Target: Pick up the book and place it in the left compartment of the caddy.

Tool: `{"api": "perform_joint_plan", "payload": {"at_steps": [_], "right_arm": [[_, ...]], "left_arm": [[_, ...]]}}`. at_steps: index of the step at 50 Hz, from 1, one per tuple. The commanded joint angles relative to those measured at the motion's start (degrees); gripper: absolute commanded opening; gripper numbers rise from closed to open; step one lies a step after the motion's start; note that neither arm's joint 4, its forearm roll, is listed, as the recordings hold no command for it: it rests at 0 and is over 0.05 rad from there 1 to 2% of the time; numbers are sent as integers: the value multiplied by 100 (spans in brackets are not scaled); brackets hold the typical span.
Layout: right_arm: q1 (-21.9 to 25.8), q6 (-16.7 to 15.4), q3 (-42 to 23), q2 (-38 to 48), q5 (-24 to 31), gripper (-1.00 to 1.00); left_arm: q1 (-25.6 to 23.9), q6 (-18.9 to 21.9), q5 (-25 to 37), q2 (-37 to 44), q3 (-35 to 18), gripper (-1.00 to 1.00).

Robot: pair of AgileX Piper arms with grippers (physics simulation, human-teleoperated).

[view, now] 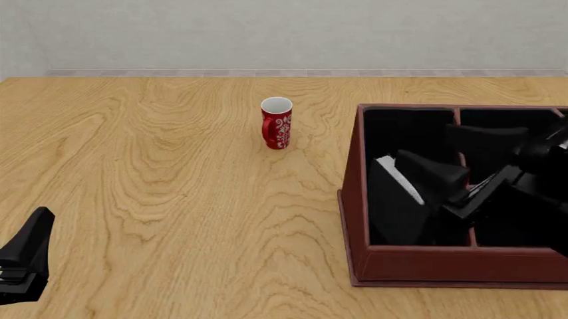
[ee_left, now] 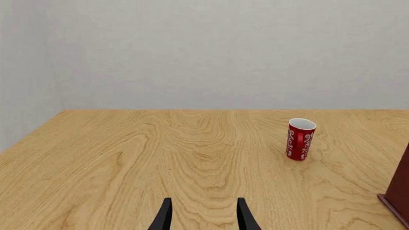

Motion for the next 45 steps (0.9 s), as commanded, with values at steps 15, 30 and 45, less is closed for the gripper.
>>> {"api": "perform_joint_plan", "payload": {"at_steps": [15, 30, 45], "right_arm": [[421, -253, -267, -667, 361, 100], [366, -411, -261, -1244, 835, 100], [166, -748, -483, -1953, 1580, 100]], "left_arm": [[0, 0, 0, 0, 0, 100], [0, 0, 0, 0, 0, 100], [0, 0, 0, 0, 0, 100]]}}
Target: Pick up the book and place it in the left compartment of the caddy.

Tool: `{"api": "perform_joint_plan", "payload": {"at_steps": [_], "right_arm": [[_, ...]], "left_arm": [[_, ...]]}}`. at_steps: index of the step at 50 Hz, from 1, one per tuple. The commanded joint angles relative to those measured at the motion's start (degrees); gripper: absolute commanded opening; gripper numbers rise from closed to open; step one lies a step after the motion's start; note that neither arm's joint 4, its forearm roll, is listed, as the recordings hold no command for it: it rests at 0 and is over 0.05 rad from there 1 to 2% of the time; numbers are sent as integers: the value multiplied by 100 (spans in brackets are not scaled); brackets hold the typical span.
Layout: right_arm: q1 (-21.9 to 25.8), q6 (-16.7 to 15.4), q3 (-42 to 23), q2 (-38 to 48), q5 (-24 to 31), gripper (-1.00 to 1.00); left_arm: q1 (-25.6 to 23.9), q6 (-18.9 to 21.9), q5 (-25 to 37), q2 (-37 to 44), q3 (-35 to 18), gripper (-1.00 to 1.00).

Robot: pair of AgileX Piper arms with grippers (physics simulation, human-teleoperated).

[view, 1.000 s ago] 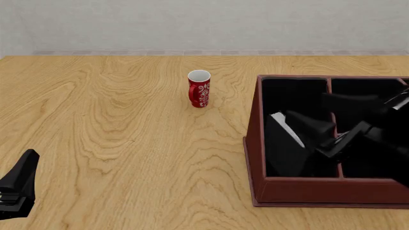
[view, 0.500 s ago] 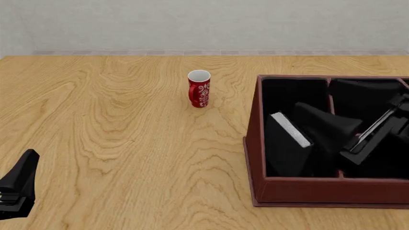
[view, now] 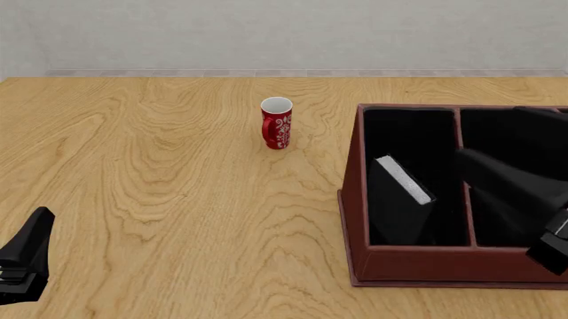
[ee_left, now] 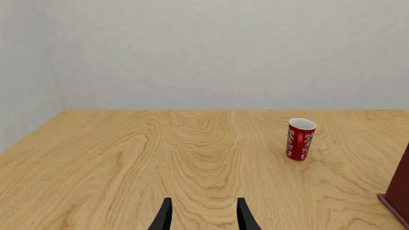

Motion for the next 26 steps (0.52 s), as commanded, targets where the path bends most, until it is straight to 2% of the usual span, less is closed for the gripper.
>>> {"api": "perform_joint_plan", "payload": {"at_steps": [1, 16, 26], "right_arm": [[-114, -205, -156, -508, 513, 100], [-291, -313, -430, -1434, 1230, 100], [-286, -285, -467, -1714, 1459, 100]], "left_arm": [[0, 0, 0, 0, 0, 100], [0, 0, 0, 0, 0, 100], [0, 0, 0, 0, 0, 100]]}}
